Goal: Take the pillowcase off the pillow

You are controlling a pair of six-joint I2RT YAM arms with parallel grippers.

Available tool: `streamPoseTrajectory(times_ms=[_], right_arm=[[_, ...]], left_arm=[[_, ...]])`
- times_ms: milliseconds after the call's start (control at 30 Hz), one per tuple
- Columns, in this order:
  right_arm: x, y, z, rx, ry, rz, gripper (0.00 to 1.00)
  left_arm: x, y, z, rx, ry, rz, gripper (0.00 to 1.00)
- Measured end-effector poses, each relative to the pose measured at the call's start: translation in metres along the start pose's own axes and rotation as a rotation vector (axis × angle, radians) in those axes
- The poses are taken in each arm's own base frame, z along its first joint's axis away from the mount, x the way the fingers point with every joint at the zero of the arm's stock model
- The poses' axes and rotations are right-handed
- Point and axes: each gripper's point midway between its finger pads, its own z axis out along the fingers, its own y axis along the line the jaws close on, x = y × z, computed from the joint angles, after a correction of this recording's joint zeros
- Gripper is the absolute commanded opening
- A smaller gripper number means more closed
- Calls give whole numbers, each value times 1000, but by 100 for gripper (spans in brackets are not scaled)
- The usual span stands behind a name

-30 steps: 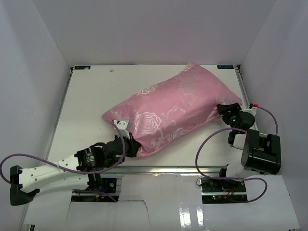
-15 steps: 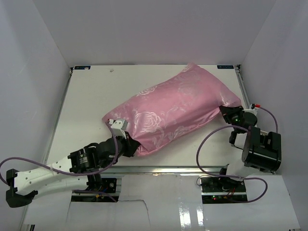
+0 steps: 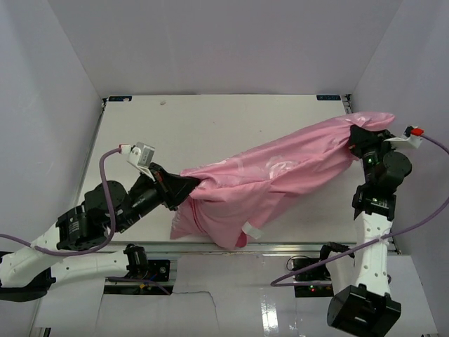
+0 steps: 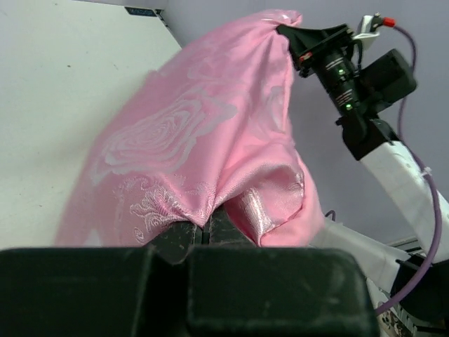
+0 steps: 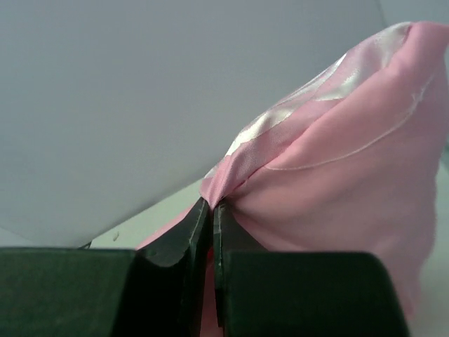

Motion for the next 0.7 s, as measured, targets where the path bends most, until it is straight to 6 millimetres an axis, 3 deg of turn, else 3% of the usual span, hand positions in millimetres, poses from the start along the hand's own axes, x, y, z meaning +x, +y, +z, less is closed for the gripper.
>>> streamPoseTrajectory(times_ms=[133,200,300,400,533,567,700], right_arm=[[-51,22,-6,26,-88,-84,8],[-62,22,-3,49,-95,-108,8],[-57,13,15,71,-45,-113,8],[-25,-8,41,77,74,-81,8],[54,-36,74,73,303,-8,13],[72,-33,79,53,345,-5,24],[115,-15,88,-47,462,-6,49]], left_arm=[[-13,-8,14,-21,-22,42,1],[-13,0,26,-88,-36,72,6],[-9,23,42,-220,-68,114,11],[5,52,54,-356,-87,166,21],[27,100,67,-495,-78,197,30],[30,116,71,-530,-74,194,31],[37,184,95,-648,-5,156,38]])
